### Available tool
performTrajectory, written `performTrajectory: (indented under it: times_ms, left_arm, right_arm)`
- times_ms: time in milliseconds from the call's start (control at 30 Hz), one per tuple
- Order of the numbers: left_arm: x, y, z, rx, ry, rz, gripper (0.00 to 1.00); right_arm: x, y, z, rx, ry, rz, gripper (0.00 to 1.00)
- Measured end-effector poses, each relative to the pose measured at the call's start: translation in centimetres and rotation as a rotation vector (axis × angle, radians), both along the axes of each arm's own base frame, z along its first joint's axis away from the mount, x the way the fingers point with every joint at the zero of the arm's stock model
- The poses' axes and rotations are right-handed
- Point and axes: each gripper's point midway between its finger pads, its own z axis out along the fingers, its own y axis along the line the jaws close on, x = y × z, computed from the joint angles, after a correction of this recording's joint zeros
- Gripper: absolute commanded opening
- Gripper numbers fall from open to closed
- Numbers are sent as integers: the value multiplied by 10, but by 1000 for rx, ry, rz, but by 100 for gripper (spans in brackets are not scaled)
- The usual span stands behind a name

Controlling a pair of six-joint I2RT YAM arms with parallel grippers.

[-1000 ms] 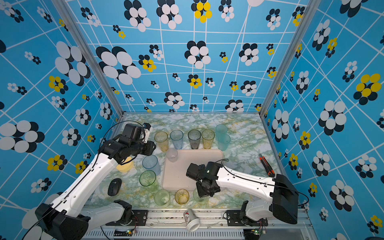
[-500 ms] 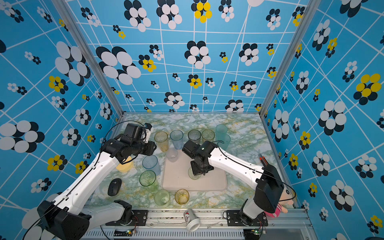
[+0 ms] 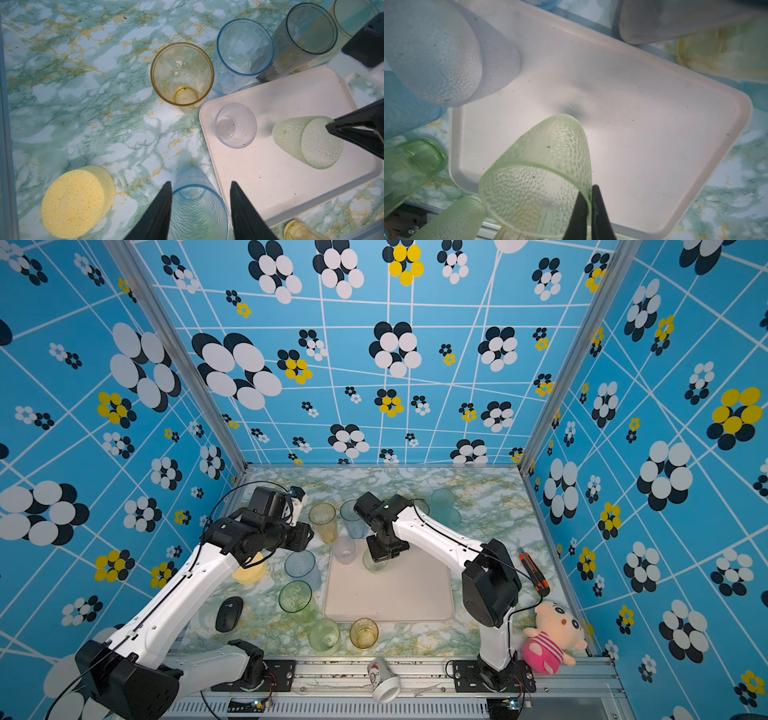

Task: Place the glasses into the tray
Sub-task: 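Place the light green cup on the tray beside the clear cup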

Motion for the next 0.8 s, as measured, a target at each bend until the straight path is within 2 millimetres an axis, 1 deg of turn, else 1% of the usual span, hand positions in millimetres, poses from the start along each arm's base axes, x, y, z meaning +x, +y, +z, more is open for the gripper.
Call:
performTrajectory:
  times_ms: [167,233,400,567,800]
  left_arm:
    - [1,0,-4,6,11,-1,47]
    - [2,0,-4,7,12,-1,47]
    - [3,2,-6,9,19,5,47]
    - [4,2,-8,11,23,6,47]
    - [5,3,-10,16,30,7,47]
  right_arm:
    - [19,8,-5,3,-4,11,5]
    - [23,10,-7,1,-1,19,5]
    - [29,12,-13,-10,13,30,5]
    - [31,7,-20,-28,30,27,6]
    - [37,8,-19,-23,28,26,6]
